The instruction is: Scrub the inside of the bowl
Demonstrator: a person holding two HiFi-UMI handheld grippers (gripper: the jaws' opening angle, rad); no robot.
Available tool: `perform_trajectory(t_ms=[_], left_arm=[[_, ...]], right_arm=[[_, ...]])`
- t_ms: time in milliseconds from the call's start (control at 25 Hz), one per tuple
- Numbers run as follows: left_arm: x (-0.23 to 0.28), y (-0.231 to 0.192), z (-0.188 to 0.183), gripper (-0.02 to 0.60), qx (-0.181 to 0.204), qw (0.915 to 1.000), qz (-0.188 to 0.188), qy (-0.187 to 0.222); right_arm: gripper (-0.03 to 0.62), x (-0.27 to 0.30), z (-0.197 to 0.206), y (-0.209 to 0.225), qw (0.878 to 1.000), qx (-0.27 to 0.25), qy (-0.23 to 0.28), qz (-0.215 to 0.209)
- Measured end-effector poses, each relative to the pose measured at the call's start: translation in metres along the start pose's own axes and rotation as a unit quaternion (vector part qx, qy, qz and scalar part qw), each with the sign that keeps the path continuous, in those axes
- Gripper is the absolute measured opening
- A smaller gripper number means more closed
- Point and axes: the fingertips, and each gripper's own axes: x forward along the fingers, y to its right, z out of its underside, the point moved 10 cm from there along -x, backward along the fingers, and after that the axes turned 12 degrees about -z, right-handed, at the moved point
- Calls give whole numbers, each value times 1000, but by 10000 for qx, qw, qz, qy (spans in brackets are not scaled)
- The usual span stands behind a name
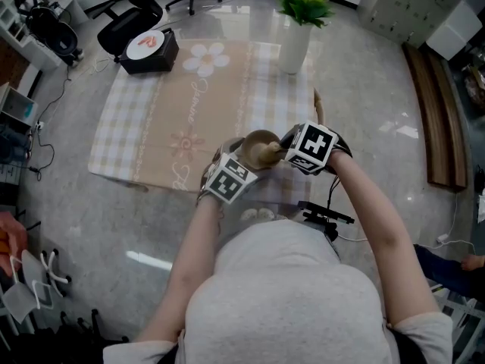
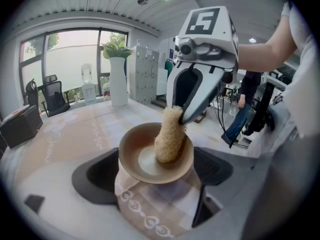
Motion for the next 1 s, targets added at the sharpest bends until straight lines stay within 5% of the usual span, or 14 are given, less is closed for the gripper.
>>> perform_trajectory(t_ms=[280,1000], left_arm=[[-2,2,-2,442,10,10000,16,-21],[-3,2,-2,442,15,10000,28,-67]], right_arm=[[60,8,-2,-14,9991,-50,187,-383],[60,26,-37,-19,9980,-220,416,-432]])
